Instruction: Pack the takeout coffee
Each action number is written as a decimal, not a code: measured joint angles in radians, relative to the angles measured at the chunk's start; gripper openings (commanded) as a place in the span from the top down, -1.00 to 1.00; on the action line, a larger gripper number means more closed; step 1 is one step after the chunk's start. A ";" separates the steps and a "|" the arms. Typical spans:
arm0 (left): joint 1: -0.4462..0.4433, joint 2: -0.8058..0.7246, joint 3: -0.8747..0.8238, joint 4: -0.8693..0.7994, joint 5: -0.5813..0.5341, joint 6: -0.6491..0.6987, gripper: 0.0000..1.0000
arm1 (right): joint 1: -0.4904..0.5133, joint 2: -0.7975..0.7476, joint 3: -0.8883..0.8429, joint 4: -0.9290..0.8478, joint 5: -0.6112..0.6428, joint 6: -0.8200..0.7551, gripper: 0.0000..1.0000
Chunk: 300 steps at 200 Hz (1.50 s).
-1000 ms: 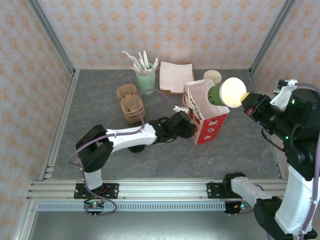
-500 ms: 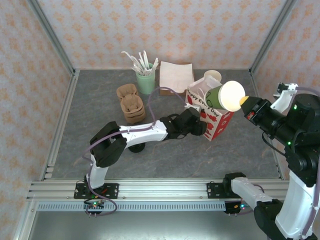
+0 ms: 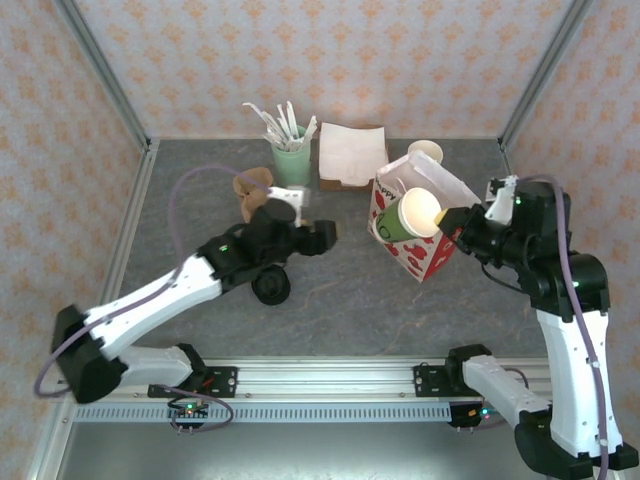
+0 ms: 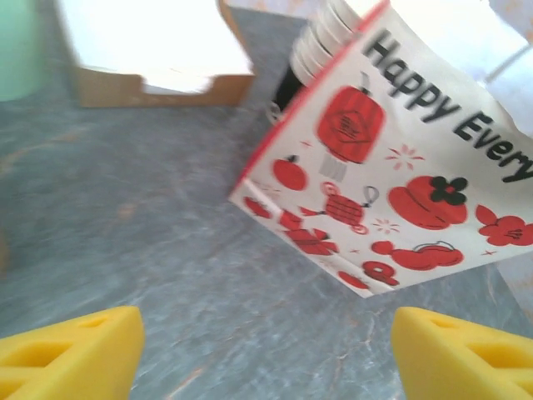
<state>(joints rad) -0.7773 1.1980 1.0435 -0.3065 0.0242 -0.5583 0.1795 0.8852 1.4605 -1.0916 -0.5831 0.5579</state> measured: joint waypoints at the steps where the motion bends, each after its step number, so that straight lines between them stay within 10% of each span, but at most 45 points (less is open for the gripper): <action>1: 0.001 -0.005 -0.003 -0.002 -0.002 -0.001 -0.59 | 0.005 -0.001 -0.004 0.002 0.001 0.000 1.00; 72: 0.133 -0.298 -0.297 -0.258 -0.071 -0.111 -0.74 | 0.385 0.050 -0.211 0.183 0.175 0.045 1.00; 127: 0.137 -0.392 -0.452 -0.303 -0.089 -0.208 -0.45 | 0.638 0.229 -0.385 0.400 0.446 0.087 1.00; 300: 0.171 -0.198 -0.507 -0.195 -0.077 -0.207 0.29 | 0.678 0.542 -0.447 0.649 0.678 0.146 1.00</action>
<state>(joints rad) -0.6064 1.0004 0.5362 -0.5014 -0.0525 -0.7654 0.8570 1.4273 1.0130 -0.4423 0.0944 0.7040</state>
